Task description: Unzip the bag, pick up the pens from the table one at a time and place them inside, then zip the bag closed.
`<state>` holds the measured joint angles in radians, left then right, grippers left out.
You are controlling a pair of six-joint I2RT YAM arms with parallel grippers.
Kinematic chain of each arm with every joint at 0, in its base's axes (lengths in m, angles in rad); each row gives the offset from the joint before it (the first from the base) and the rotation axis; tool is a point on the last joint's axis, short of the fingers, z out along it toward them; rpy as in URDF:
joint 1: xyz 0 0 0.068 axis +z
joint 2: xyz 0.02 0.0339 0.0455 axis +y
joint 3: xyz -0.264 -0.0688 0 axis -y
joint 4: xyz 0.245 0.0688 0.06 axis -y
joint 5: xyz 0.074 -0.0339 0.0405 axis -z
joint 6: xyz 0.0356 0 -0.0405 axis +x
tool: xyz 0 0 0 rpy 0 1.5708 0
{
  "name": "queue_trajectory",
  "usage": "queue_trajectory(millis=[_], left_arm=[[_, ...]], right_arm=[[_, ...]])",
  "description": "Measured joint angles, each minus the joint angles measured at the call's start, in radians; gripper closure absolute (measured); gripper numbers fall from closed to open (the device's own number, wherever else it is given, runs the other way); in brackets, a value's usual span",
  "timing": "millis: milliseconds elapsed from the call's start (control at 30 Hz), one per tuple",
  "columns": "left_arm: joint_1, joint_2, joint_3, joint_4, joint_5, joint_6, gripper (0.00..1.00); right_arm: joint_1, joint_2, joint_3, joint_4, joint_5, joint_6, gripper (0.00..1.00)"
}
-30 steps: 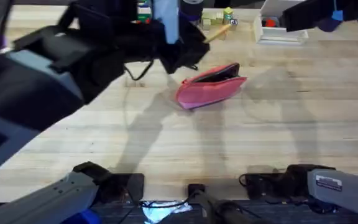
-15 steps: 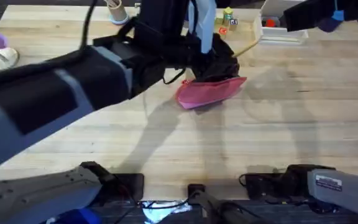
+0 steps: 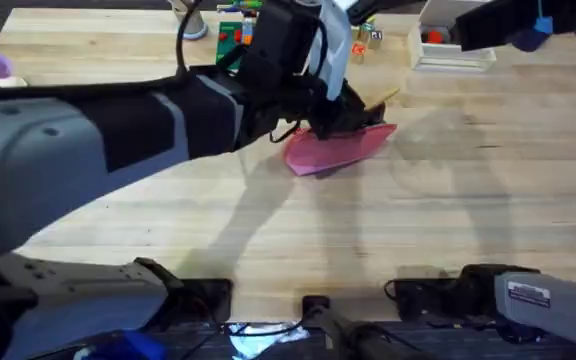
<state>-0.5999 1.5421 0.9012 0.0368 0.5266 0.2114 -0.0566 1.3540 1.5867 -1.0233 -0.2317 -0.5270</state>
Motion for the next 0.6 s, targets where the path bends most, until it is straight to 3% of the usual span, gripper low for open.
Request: queue_trajectory(millis=[400, 600], left_arm=[[0.000, 0.017, 0.000, -0.181, -0.086, 0.017, 0.958], [-0.008, 0.018, 0.000, -0.235, -0.194, 0.033, 0.959]], right_arm=[[0.000, 0.000, 0.000, 0.000, 0.000, 0.000, 0.006], [0.000, 0.000, 0.000, 0.000, 0.000, 0.000, 0.006]])
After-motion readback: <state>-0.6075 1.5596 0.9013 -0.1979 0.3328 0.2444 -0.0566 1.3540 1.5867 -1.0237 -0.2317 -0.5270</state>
